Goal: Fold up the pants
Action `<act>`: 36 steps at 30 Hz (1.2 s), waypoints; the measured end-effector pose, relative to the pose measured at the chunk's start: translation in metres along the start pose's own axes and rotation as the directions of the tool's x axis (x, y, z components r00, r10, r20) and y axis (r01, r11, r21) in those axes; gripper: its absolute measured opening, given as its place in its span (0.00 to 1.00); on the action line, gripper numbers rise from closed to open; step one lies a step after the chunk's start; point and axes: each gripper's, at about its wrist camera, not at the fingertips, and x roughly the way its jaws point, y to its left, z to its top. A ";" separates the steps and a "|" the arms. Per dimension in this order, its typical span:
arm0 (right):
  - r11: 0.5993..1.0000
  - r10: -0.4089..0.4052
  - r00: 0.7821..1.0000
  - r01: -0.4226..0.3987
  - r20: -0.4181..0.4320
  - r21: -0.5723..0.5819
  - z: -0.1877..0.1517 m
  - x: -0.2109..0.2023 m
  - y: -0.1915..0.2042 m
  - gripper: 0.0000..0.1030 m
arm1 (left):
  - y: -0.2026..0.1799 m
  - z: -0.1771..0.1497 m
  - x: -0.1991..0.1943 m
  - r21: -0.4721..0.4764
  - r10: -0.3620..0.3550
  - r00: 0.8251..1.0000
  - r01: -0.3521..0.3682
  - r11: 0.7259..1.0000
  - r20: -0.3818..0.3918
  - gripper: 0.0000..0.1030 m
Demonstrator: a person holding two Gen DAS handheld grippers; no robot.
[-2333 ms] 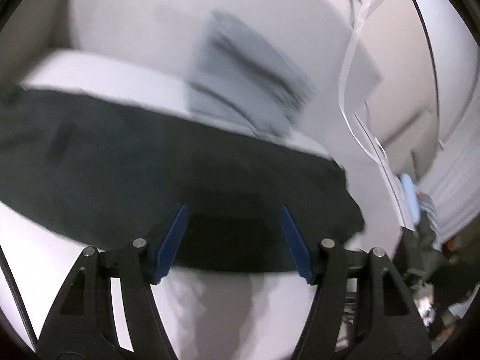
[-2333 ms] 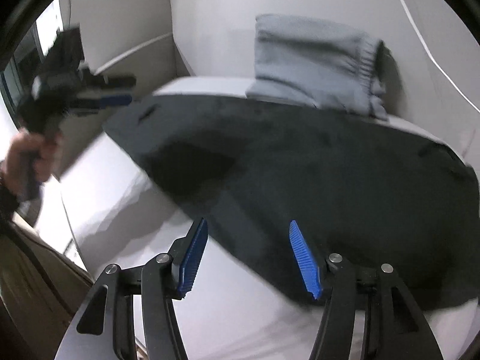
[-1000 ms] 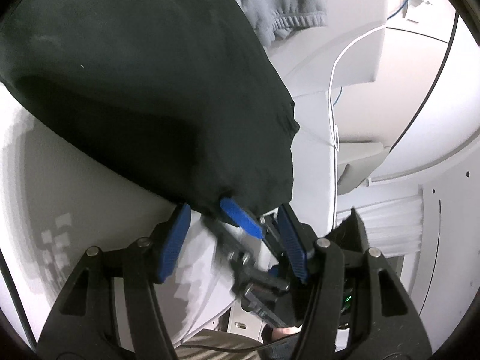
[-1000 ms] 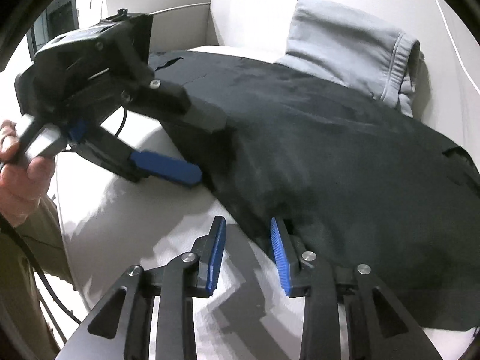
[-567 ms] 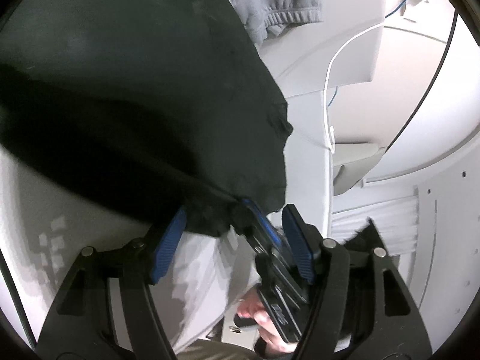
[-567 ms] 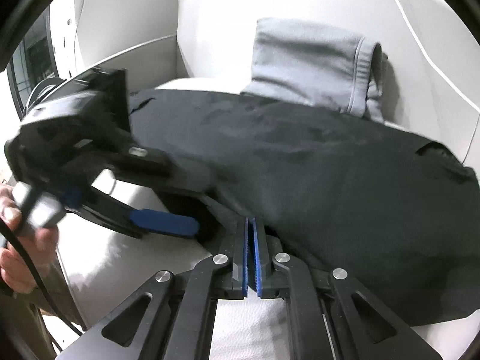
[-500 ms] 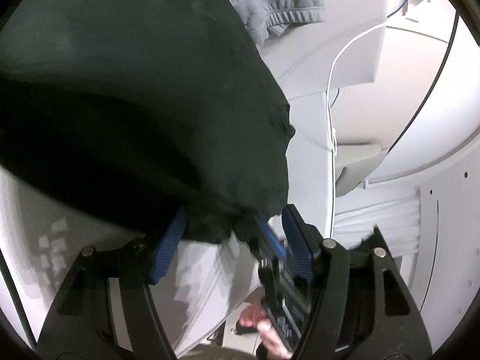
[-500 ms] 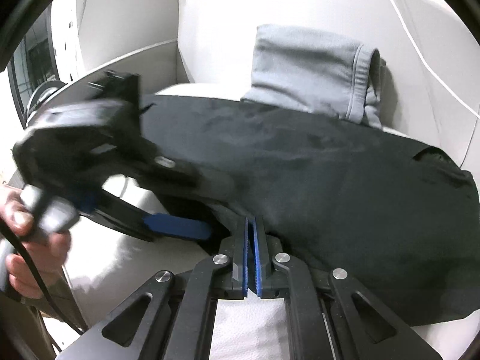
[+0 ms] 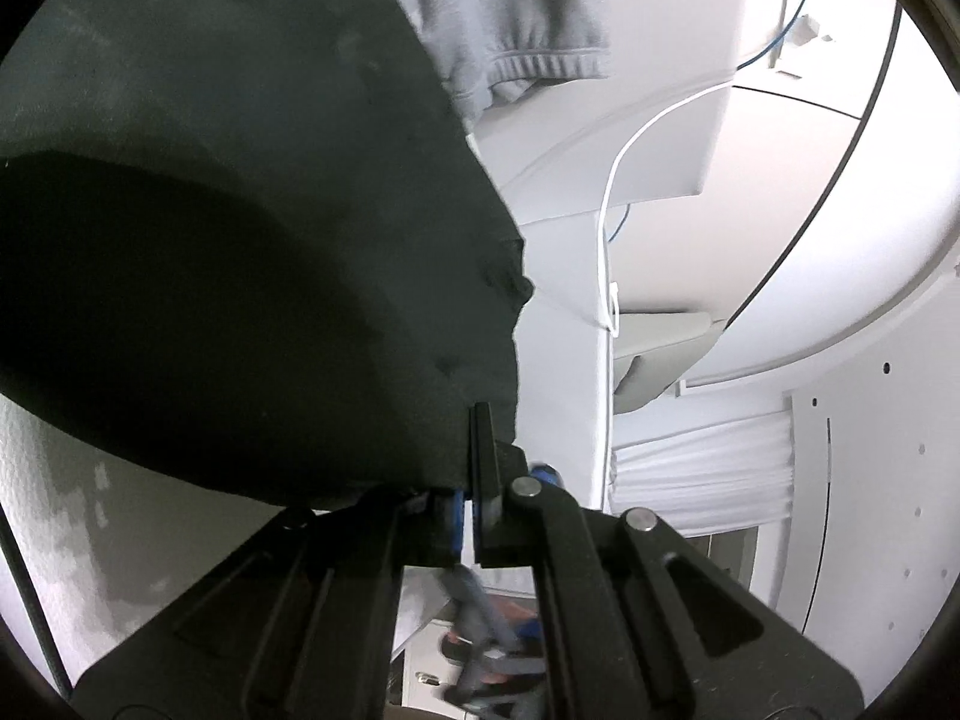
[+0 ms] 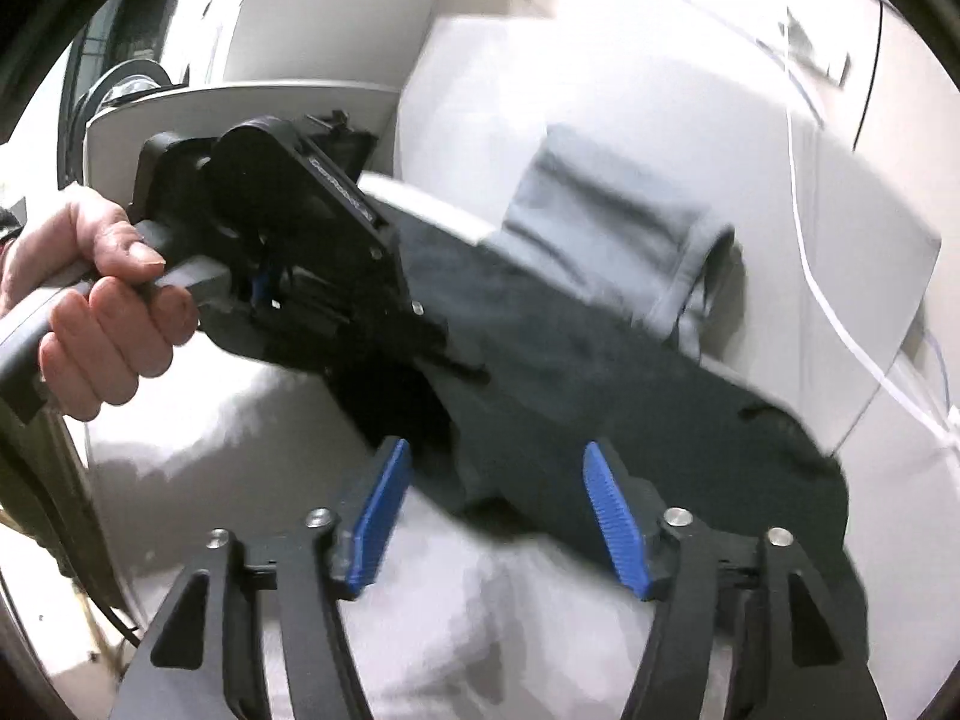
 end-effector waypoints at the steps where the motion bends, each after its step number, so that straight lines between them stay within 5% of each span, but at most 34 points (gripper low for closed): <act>1: 1.000 -0.003 1.000 0.003 -0.010 -0.010 0.001 0.008 0.003 0.67 | -0.001 0.000 -0.001 0.003 -0.005 1.000 0.005 1.000 -0.004 0.00; 5: 0.988 -0.089 0.992 0.076 -0.091 -0.133 0.003 0.046 0.023 0.67 | -0.004 -0.001 -0.005 0.005 -0.021 1.000 0.021 1.000 -0.010 0.00; 7: 0.986 -0.127 0.983 0.109 -0.135 -0.130 0.003 0.062 0.023 0.50 | -0.002 0.000 -0.006 0.007 -0.015 1.000 0.015 1.000 -0.013 0.00; 8: 0.989 -0.125 0.981 0.111 -0.152 -0.094 0.004 0.064 0.018 0.28 | -0.001 0.001 -0.008 0.014 -0.002 1.000 0.002 1.000 -0.002 0.00; 9: 0.993 -0.116 0.979 0.110 -0.166 -0.044 0.005 0.065 0.010 0.18 | 0.001 0.001 -0.011 0.024 0.035 0.999 -0.035 0.999 0.021 0.00; 11: 0.994 -0.054 0.983 0.071 -0.176 0.089 0.004 0.060 -0.008 0.17 | 0.011 -0.001 -0.017 0.006 0.130 0.990 -0.131 0.991 0.062 0.15; 12: 0.992 -0.035 0.984 0.056 -0.176 0.115 0.004 0.057 -0.011 0.17 | 0.018 -0.004 -0.019 -0.018 0.137 0.989 -0.137 0.990 0.063 0.36; 13: 0.989 -0.016 0.985 0.041 -0.174 0.140 0.004 0.055 -0.015 0.16 | 0.024 -0.006 -0.020 -0.042 0.140 0.988 -0.138 0.990 0.064 0.45; 16: 0.972 0.040 0.988 -0.004 -0.150 0.233 0.006 0.047 -0.024 0.16 | 0.021 -0.008 -0.021 -0.015 0.118 0.990 -0.117 0.993 0.082 0.50; 18: 0.961 0.065 0.990 -0.028 -0.126 0.276 0.009 0.040 -0.030 0.16 | 0.015 -0.003 -0.010 0.008 0.089 0.995 -0.089 0.996 0.052 0.50; 19: 0.958 0.071 0.990 -0.035 -0.118 0.285 0.011 0.038 -0.028 0.16 | 0.013 0.001 -0.002 0.022 0.074 0.997 -0.075 0.997 0.029 0.39; 21: 0.956 0.087 0.988 -0.047 -0.128 0.290 0.012 0.034 -0.025 0.16 | 0.010 0.002 0.003 0.071 0.085 0.996 -0.085 0.994 0.001 0.00; 25: 0.961 0.138 0.969 -0.081 -0.203 0.266 -0.002 0.033 -0.013 0.15 | 0.001 -0.011 -0.009 0.158 0.175 0.983 -0.181 0.971 0.051 0.00; 29: 0.965 0.165 0.949 -0.098 -0.270 0.243 -0.008 0.035 -0.006 0.15 | 0.013 -0.023 0.000 0.235 0.336 0.941 -0.335 0.912 0.037 0.00; 33: 0.968 0.169 0.934 -0.098 -0.314 0.230 -0.015 0.035 -0.003 0.15 | 0.001 -0.022 0.005 0.315 0.381 0.922 -0.382 0.869 0.066 0.00; 36: 0.957 0.193 0.930 -0.107 -0.314 0.270 -0.019 0.035 -0.008 0.15 | 0.006 -0.022 0.005 0.314 0.379 0.924 -0.378 0.871 0.061 0.00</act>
